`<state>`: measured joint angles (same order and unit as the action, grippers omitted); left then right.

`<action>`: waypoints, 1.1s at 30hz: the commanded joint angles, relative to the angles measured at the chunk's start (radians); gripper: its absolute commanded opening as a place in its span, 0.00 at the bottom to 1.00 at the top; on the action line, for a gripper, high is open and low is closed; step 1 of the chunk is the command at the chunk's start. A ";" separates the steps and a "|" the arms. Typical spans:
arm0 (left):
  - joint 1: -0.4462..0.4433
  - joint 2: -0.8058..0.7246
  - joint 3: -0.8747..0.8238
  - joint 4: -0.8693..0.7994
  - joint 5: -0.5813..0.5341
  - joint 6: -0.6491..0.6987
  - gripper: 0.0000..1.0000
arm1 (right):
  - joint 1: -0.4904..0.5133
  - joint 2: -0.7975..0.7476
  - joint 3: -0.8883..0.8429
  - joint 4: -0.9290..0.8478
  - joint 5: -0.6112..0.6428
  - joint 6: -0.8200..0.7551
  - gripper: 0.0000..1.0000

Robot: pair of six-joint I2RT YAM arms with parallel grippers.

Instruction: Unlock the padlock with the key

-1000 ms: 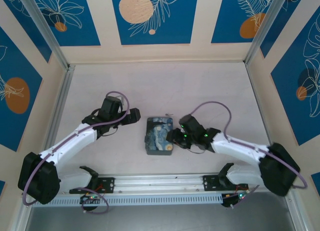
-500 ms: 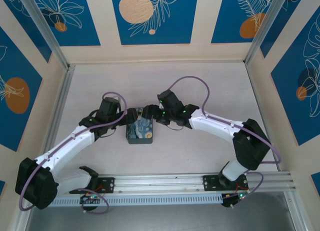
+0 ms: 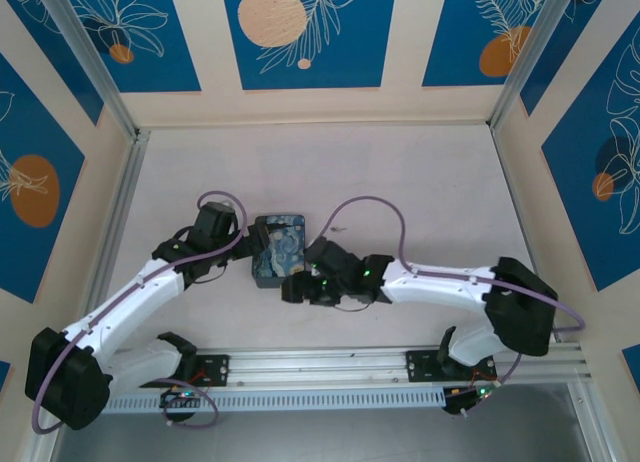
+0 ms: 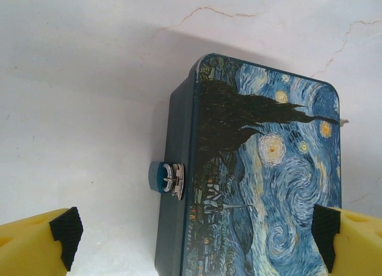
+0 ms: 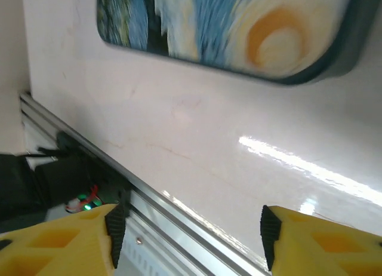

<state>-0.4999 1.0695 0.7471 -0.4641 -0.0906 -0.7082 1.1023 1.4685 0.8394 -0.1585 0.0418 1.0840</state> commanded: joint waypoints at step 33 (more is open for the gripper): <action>0.214 0.566 0.576 -0.034 0.021 0.174 1.00 | -0.413 0.136 0.242 -0.019 0.029 -0.076 0.64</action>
<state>-0.3206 1.5871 1.2793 -0.5060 -0.1040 -0.5831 0.7025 1.6783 1.1217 -0.1303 0.0715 1.0405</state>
